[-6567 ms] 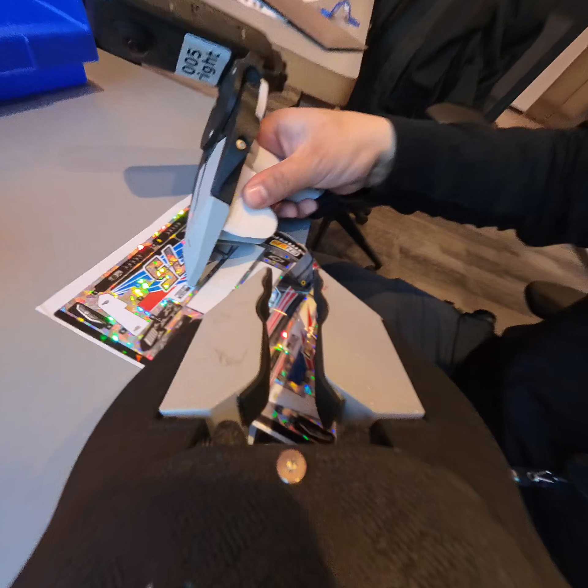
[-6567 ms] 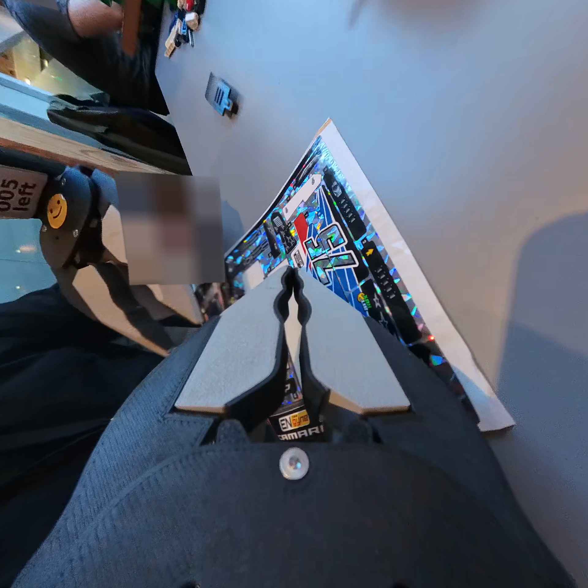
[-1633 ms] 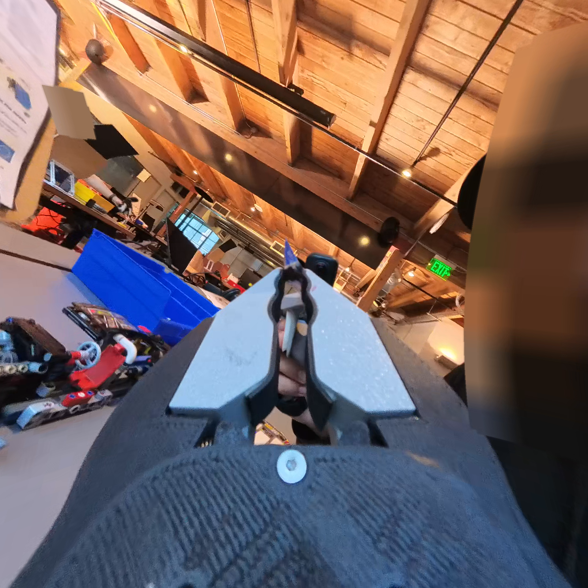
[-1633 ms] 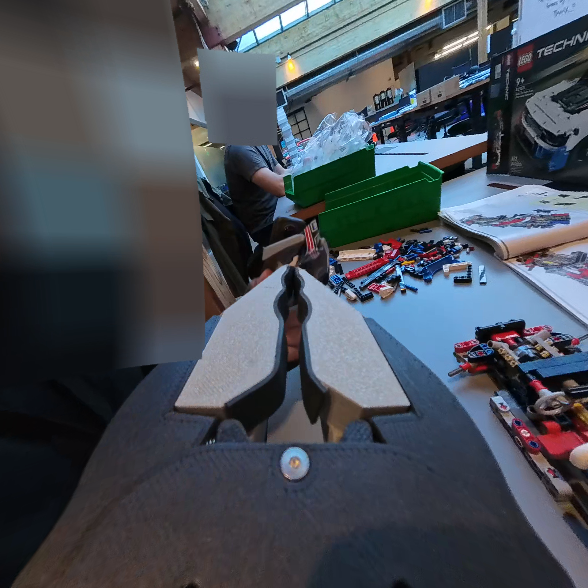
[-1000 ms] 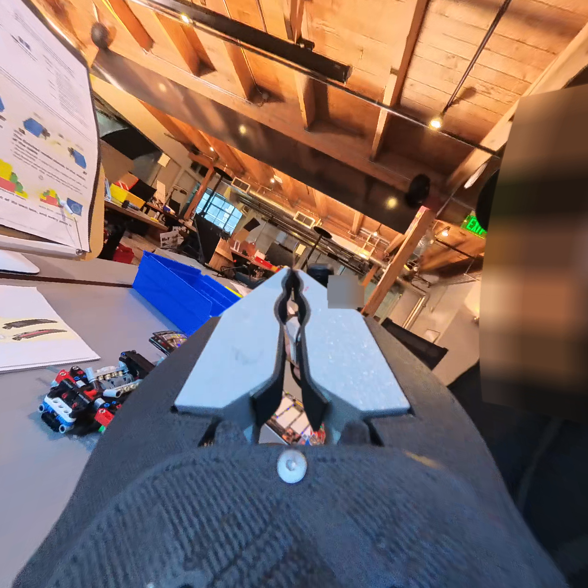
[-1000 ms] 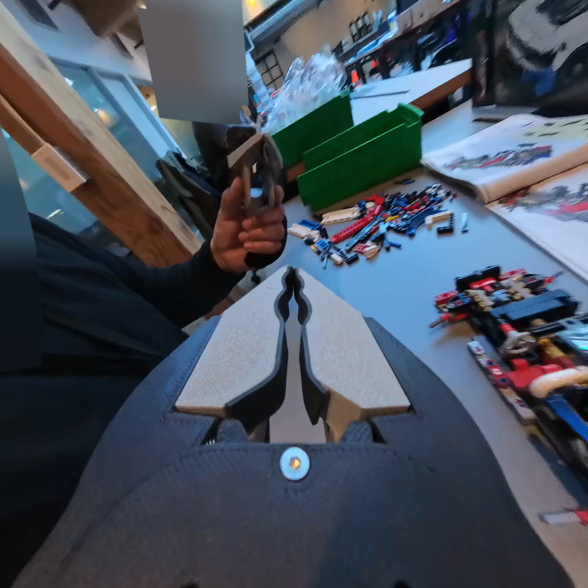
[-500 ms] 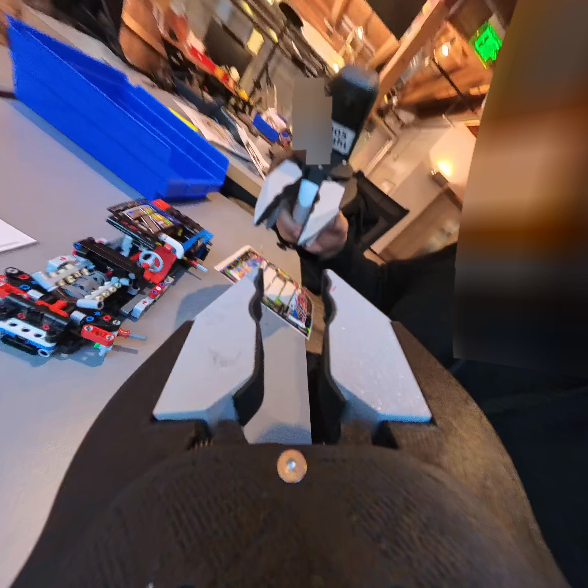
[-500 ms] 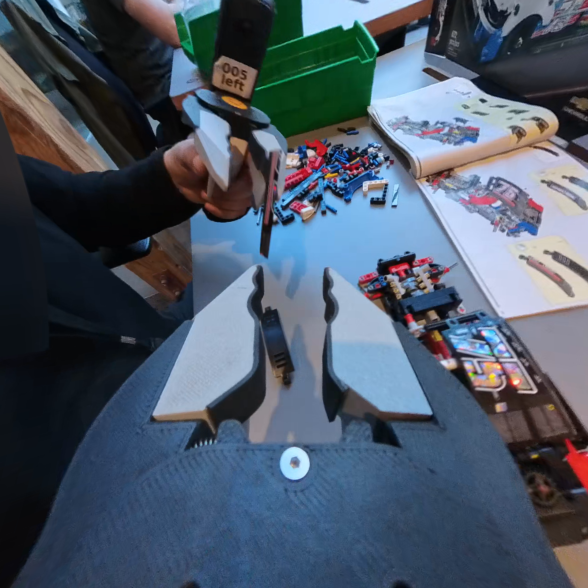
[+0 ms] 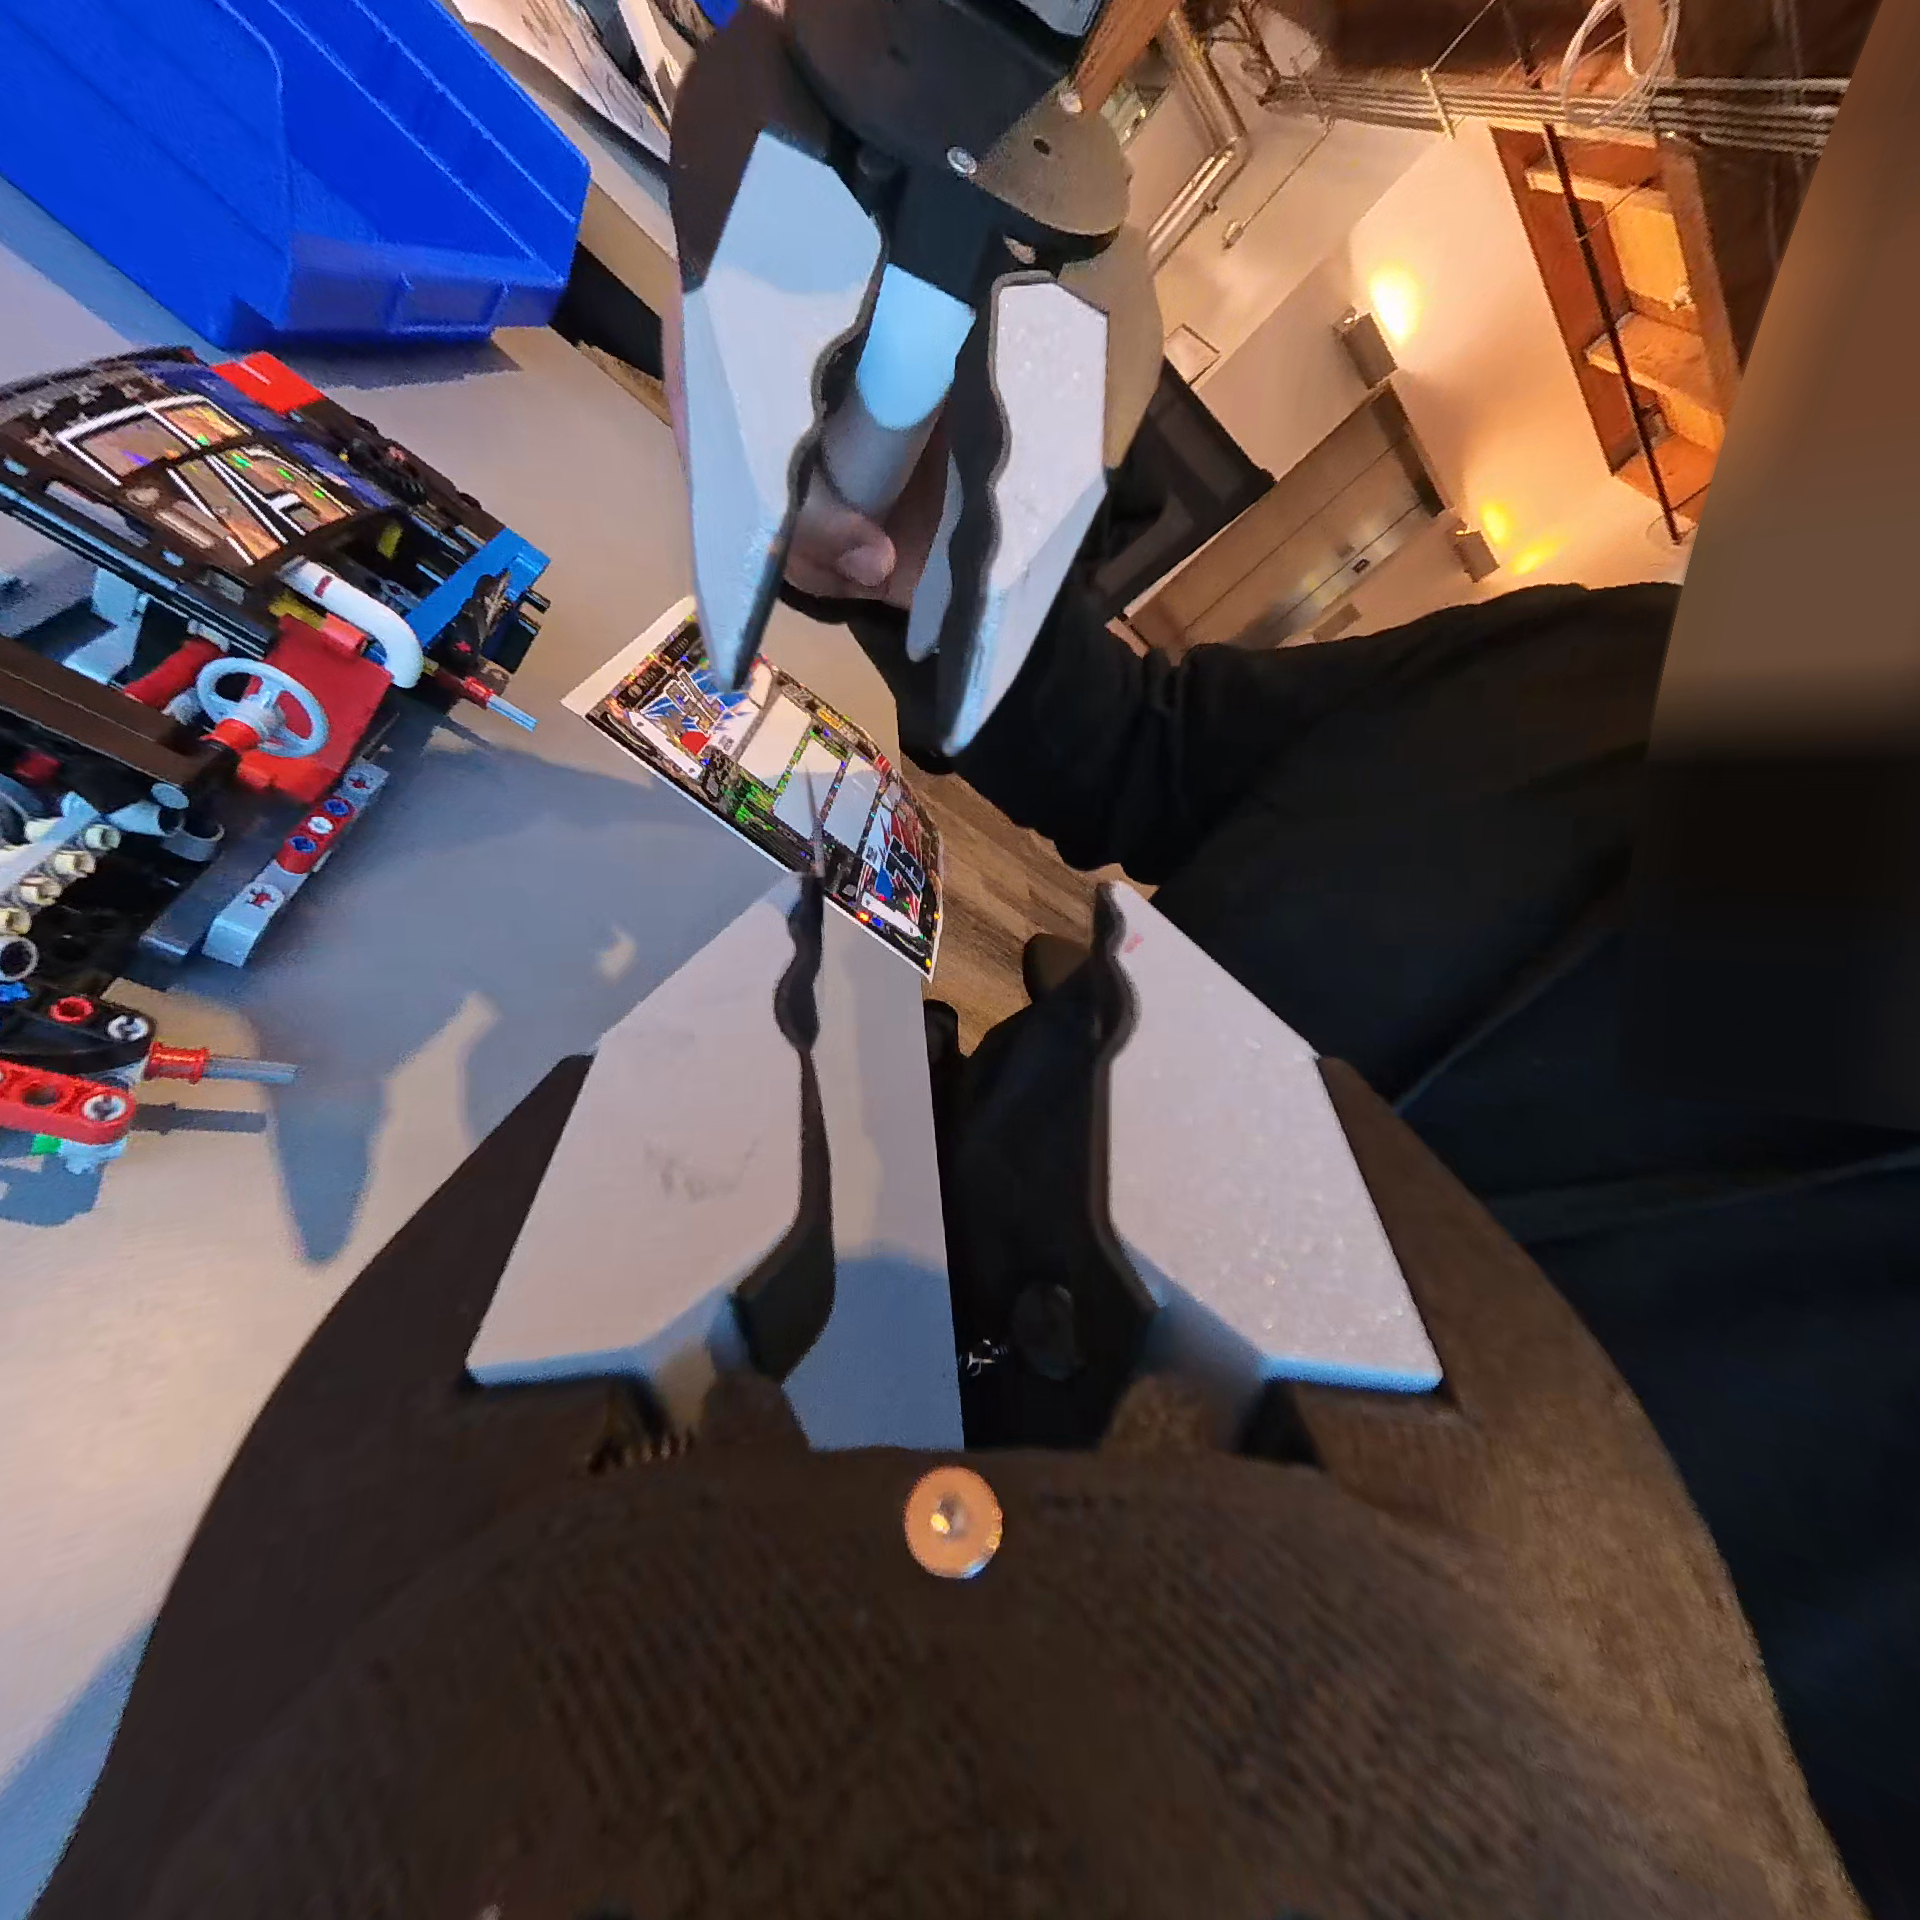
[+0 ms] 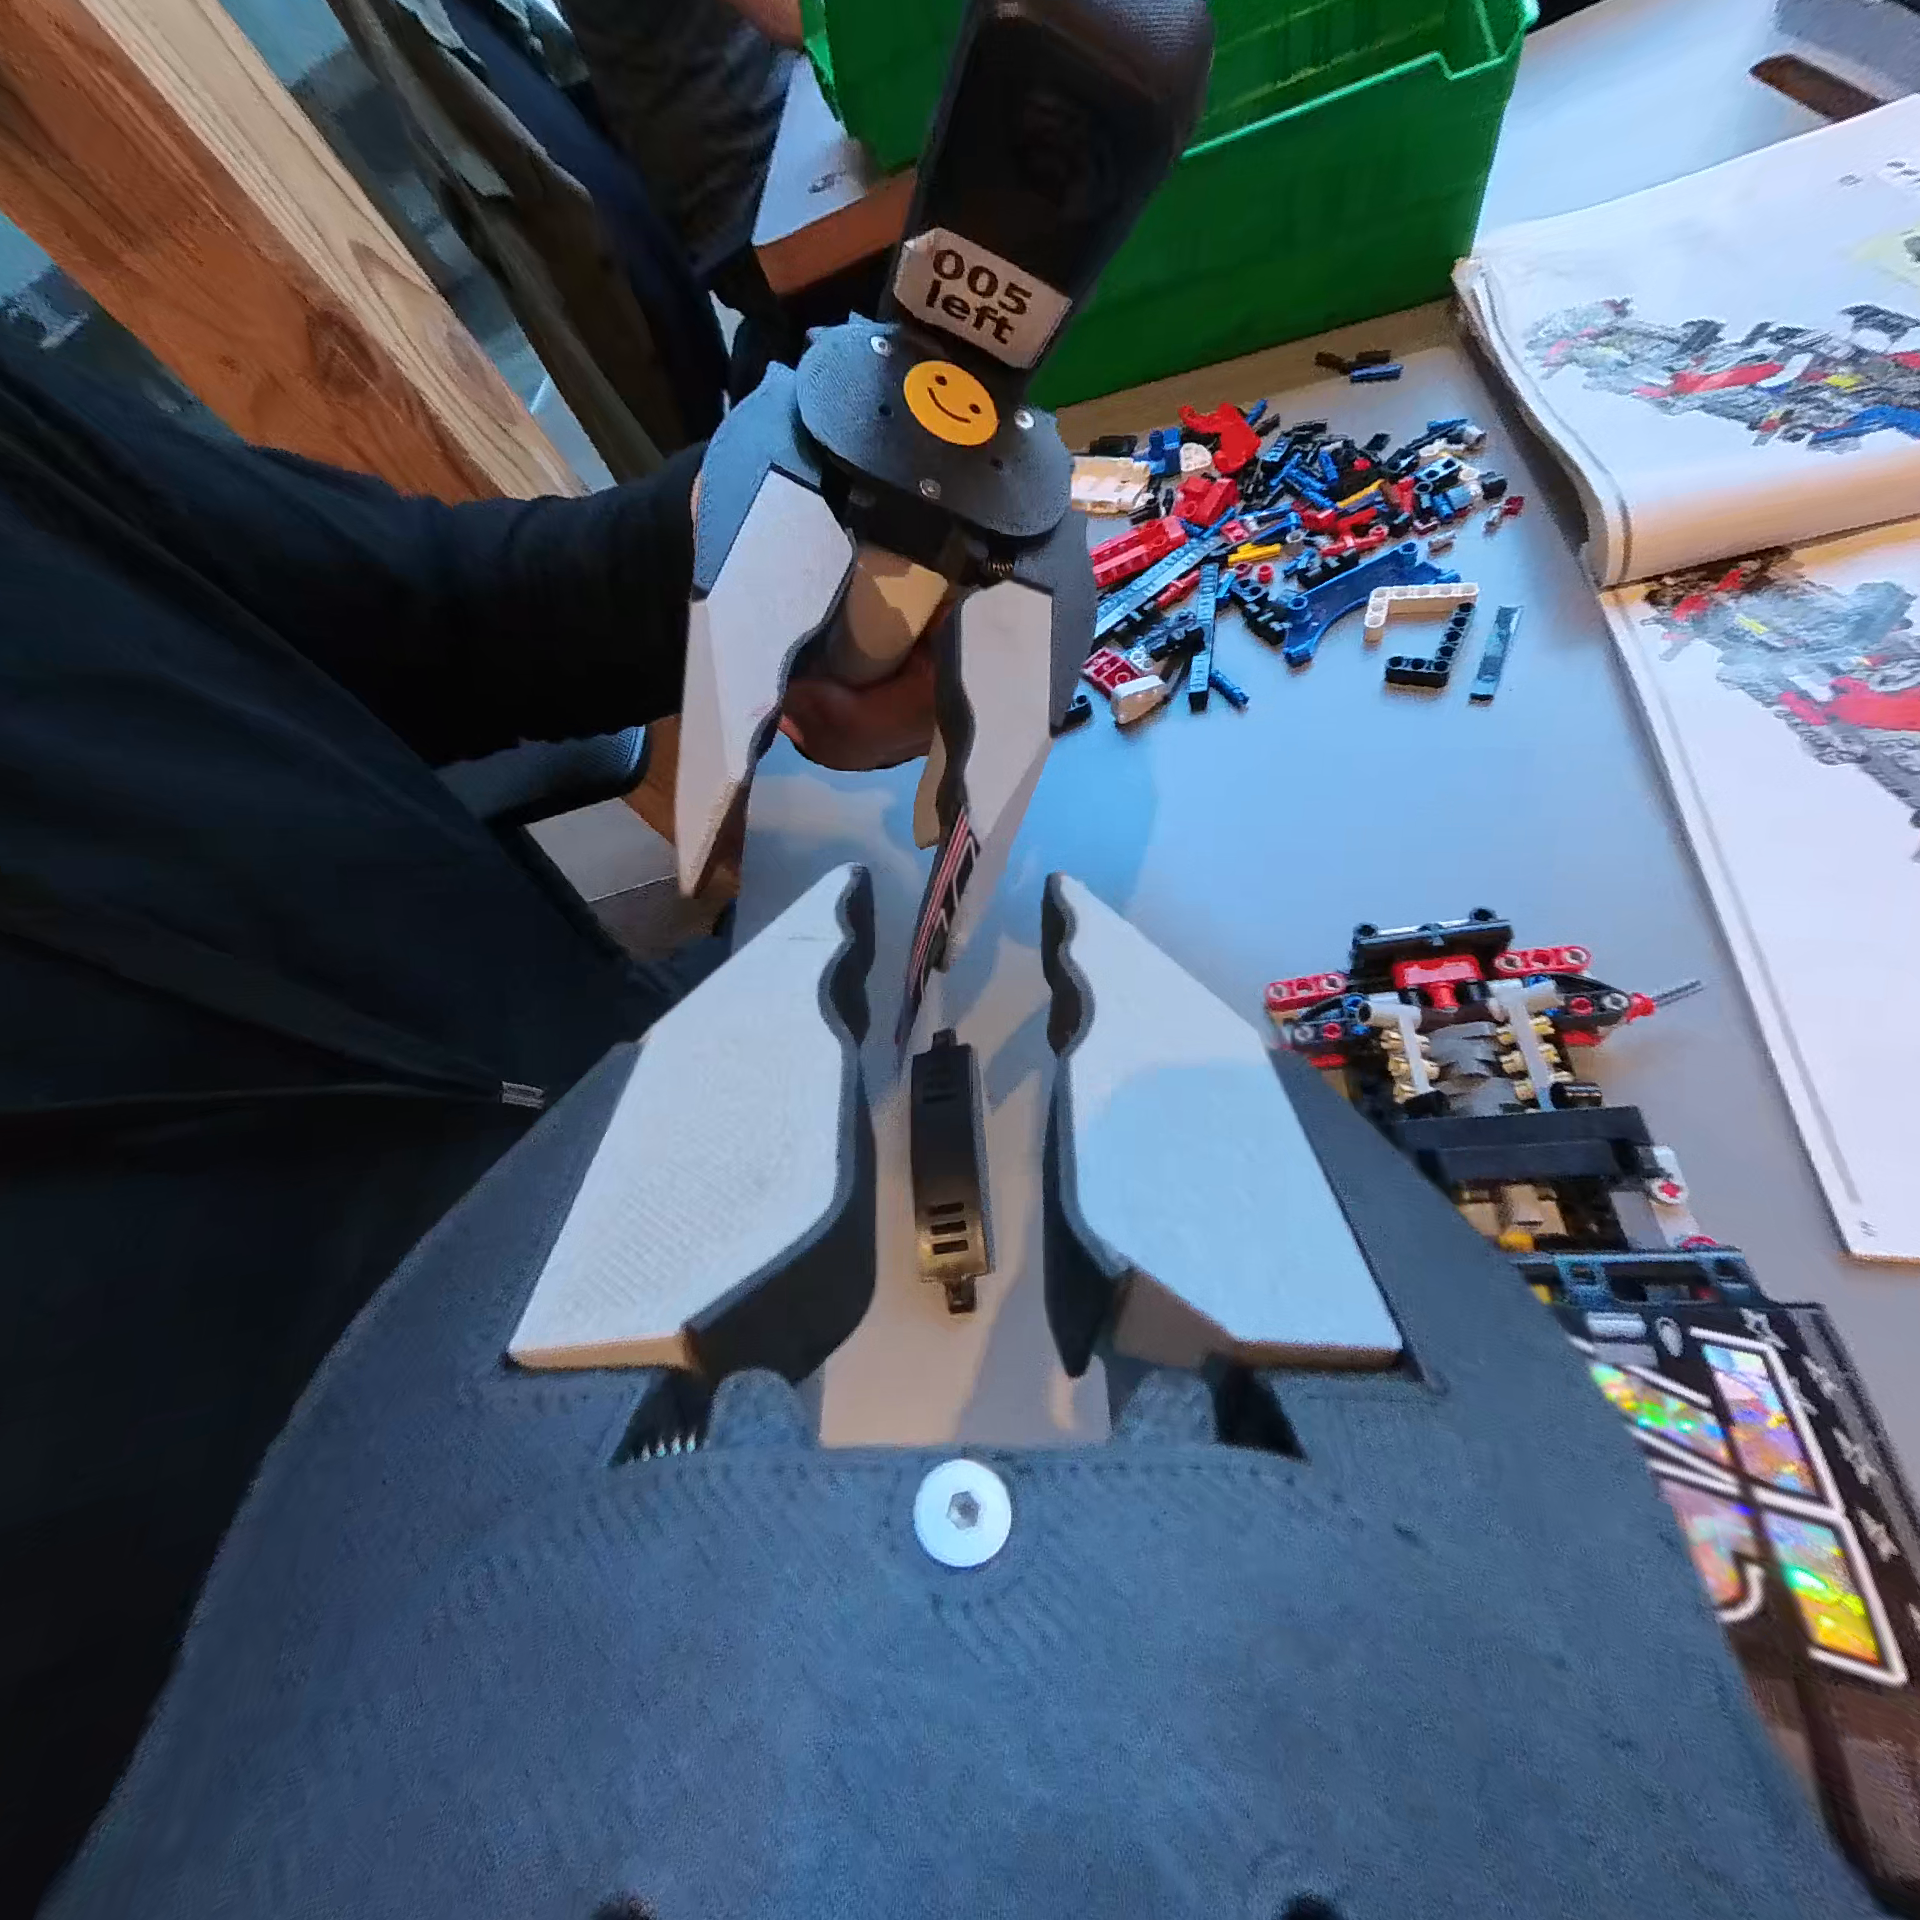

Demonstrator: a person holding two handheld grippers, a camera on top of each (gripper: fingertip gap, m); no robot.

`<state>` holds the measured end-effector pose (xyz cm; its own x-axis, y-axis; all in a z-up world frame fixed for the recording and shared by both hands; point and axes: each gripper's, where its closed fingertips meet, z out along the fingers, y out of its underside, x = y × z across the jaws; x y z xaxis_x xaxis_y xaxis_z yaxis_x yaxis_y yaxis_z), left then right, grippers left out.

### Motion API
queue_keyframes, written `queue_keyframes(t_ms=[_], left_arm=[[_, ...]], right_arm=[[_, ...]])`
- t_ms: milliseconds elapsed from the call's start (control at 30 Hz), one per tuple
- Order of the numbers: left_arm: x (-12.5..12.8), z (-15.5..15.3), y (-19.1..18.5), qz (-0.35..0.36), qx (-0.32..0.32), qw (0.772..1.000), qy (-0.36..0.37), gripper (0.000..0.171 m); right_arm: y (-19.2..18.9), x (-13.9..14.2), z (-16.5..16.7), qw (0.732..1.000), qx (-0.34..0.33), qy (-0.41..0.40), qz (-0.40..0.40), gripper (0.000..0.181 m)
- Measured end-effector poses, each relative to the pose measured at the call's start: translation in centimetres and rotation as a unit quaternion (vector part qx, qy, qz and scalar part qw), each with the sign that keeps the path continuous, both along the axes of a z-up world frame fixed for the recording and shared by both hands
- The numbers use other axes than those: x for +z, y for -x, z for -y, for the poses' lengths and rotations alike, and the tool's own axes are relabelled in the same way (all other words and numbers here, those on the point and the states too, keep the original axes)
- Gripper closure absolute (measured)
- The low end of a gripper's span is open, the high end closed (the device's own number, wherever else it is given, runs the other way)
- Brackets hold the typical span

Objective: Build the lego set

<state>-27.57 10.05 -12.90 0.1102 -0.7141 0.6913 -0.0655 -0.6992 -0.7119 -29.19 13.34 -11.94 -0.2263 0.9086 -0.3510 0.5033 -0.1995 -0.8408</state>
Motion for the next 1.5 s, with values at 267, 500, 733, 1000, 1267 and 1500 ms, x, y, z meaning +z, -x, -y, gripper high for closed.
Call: queue_keyframes(t_ms=[267, 500, 733, 1000, 1267, 1500], left_arm=[[1.1, 0.8, -1.1, 0.068, 0.036, 0.997, -0.019, 0.124], [1.3, 0.5, -1.0, 0.157, 0.107, 0.982, -0.009, 0.123], [1.8, 0.2, -1.7, 0.185, 0.123, 0.975, -0.016, 0.121], [1.9, -1.0, -0.9, 0.233, 0.157, 0.96, 0.004, 0.12], [2.0, -1.4, -0.7, 0.239, 0.162, 0.957, 0.003, 0.121], [2.0, -1.4, -0.5, 0.243, 0.167, 0.956, 0.003, 0.121]], right_arm=[[-4.9, -1.4, 0.7, 0.997, -0.072, 0.017, 0.002, 0.153], [-7.2, -4.3, 3.1, 0.986, -0.09, 0.137, -0.016, 0.148], [-6.4, -4.5, 3.0, 0.983, -0.09, 0.158, -0.039, 0.146], [-5.4, -4.2, 2.6, 0.976, -0.09, 0.19, -0.064, 0.147], [-4.4, -3.4, 2.3, 0.97, -0.091, 0.206, -0.09, 0.152], [-4.0, -3.2, 2.6, 0.97, -0.085, 0.207, -0.092, 0.172]])
